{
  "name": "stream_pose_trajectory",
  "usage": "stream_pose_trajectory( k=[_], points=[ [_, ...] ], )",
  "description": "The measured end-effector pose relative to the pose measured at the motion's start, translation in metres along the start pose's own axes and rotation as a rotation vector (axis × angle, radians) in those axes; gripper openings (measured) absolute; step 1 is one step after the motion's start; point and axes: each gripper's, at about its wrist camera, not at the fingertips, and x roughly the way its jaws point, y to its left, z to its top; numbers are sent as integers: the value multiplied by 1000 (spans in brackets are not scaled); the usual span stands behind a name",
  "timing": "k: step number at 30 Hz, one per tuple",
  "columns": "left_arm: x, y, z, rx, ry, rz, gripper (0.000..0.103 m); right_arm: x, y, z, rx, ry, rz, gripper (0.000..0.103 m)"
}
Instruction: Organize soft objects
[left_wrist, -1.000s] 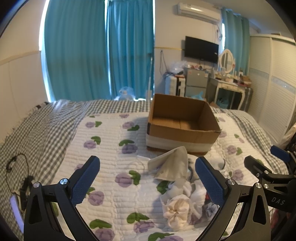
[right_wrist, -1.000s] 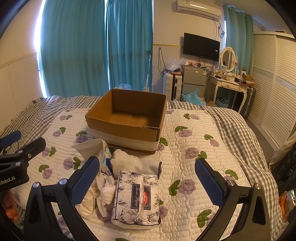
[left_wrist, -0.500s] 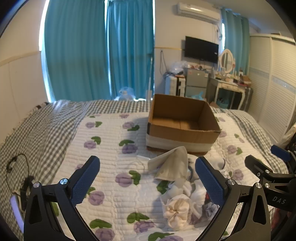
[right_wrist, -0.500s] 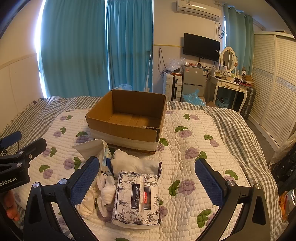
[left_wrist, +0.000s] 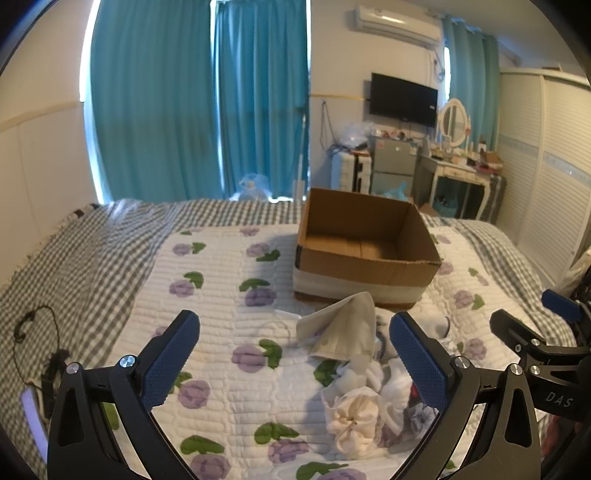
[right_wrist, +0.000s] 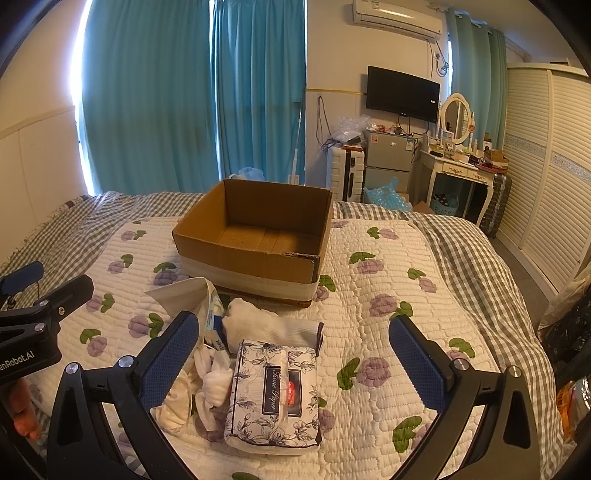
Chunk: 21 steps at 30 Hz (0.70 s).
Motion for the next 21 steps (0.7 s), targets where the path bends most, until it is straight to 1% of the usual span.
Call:
stream_pose_trajectory(
  k=[8,16,21],
  points=[
    [-5,-2,1,-4,-7,6,103,-5,0,2,-3,-5,1,103],
    [-14,-5,4,-12,-22,2,103,-20,-1,7,-4,-16,5,103],
    [-12,-5,1,-16,-14,-18,103,-21,-4,3,-3,3,12,103]
  ],
)
